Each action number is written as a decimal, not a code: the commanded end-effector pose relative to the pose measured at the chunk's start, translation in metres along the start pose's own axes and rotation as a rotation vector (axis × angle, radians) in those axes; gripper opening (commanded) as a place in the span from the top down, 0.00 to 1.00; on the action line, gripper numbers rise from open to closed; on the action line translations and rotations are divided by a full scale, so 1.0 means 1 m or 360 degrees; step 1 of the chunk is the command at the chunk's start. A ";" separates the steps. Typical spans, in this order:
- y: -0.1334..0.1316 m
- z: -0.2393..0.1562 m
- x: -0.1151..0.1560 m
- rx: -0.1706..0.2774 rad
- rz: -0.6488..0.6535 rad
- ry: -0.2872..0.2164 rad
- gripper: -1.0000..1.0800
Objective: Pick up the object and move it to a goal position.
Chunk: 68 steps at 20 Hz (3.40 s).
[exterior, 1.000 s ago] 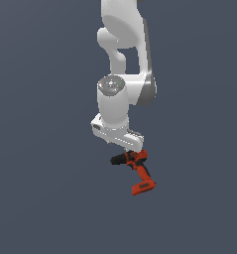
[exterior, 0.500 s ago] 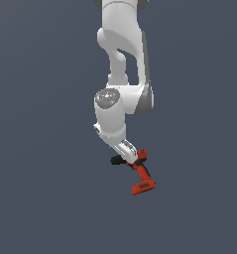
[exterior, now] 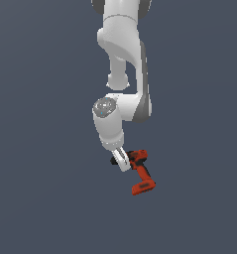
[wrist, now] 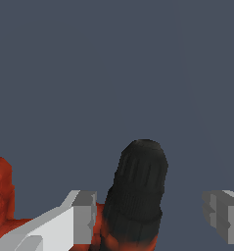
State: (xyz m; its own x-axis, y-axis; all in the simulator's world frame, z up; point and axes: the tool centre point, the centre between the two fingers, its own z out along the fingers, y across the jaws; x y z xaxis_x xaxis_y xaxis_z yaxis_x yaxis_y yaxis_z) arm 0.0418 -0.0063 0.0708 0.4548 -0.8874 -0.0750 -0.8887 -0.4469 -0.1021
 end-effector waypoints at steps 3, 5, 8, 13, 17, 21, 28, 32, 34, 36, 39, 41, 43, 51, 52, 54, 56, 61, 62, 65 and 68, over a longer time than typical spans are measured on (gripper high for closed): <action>0.000 0.008 0.002 0.0007 0.0133 -0.0004 0.19; 0.000 0.011 0.003 0.0009 0.0172 -0.0005 0.19; 0.001 0.013 0.004 0.0011 0.0209 -0.0007 0.19; 0.001 0.014 0.004 0.0010 0.0212 -0.0007 0.19; 0.001 0.022 0.004 0.0011 0.0215 -0.0007 0.19; 0.001 0.038 0.004 0.0011 0.0220 -0.0007 0.19; 0.001 0.044 0.003 0.0011 0.0222 -0.0007 1.00; 0.001 0.044 0.003 0.0011 0.0222 -0.0007 1.00; 0.001 0.044 0.003 0.0011 0.0222 -0.0007 1.00; 0.001 0.043 0.004 0.0014 0.0221 -0.0006 1.00; 0.001 0.040 0.005 0.0014 0.0221 -0.0006 1.00; 0.002 0.035 0.008 0.0014 0.0221 -0.0006 1.00; 0.003 0.026 0.012 0.0014 0.0221 -0.0006 1.00; 0.013 -0.033 0.041 0.0013 0.0223 -0.0007 1.00; 0.014 -0.043 0.046 0.0013 0.0223 -0.0007 1.00; 0.017 -0.064 0.056 0.0013 0.0224 -0.0006 1.00; 0.020 -0.086 0.067 0.0012 0.0225 -0.0006 1.00; 0.028 -0.140 0.093 0.0011 0.0225 -0.0005 1.00; 0.029 -0.151 0.099 0.0011 0.0225 -0.0005 1.00; 0.033 -0.182 0.114 0.0010 0.0225 -0.0004 1.00; 0.037 -0.213 0.129 0.0009 0.0225 -0.0004 1.00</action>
State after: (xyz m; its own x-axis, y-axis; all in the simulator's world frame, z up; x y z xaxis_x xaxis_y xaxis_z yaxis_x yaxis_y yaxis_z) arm 0.0535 -0.1523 0.2488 0.3242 -0.9412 -0.0950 -0.9444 -0.3164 -0.0893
